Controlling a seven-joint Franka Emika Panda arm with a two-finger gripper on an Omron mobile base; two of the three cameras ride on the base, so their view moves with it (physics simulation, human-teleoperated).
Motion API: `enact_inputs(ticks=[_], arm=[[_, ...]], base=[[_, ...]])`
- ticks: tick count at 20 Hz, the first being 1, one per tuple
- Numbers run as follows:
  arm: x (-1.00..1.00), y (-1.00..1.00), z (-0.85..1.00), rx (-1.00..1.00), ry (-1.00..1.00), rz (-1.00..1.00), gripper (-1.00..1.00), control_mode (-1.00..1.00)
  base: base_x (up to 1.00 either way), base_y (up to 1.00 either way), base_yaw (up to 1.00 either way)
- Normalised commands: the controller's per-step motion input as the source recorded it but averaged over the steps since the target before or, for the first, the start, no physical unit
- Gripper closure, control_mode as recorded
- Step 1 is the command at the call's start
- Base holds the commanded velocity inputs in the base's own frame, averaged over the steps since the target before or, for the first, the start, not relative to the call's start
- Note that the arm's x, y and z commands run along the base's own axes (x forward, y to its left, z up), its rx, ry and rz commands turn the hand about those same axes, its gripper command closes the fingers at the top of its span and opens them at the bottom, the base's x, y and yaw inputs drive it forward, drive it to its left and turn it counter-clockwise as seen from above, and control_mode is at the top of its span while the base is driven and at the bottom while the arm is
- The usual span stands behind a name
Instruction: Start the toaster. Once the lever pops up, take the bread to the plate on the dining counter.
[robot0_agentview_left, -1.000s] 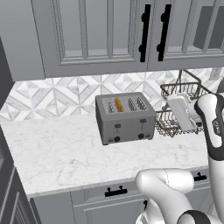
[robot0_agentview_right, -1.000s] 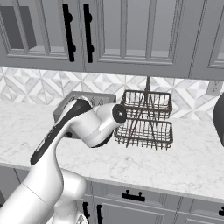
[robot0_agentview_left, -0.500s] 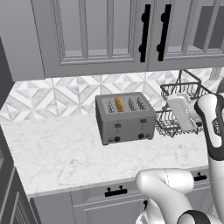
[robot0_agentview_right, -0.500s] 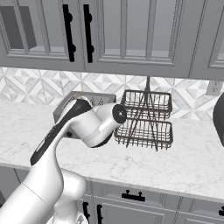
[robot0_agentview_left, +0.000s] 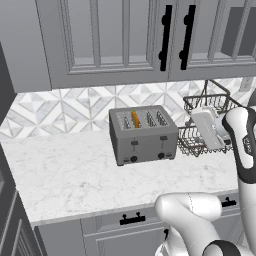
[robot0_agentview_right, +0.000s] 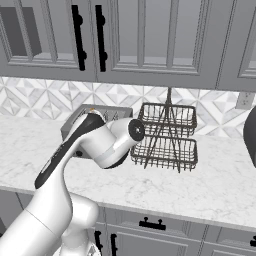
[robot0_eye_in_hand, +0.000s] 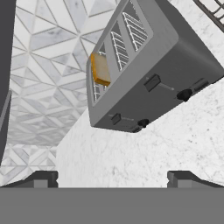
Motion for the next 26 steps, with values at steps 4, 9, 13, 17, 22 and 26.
enact_inputs(ticks=[4, 9, 13, 17, 22, 26], arm=[[0.00, 0.00, 0.00, 0.00, 0.00, 0.00, -1.00, -1.00], [0.00, 0.00, 0.00, 0.00, 0.00, 0.00, -1.00, -1.00], [0.00, 0.00, 0.00, 0.00, 0.00, 0.00, -1.00, -1.00], [0.00, 0.00, 0.00, 0.00, 0.00, 0.00, -1.00, -1.00], [0.00, 0.00, 0.00, 0.00, 0.00, 0.00, -1.00, -1.00], [0.00, 0.06, 0.00, -0.01, 0.00, 0.00, -1.00, -1.00]], base=[[0.00, 0.00, 0.00], [0.00, 0.00, 0.00], [0.00, 0.00, 0.00], [0.00, 0.00, 0.00], [0.00, 0.00, 0.00], [0.00, 0.00, 0.00]])
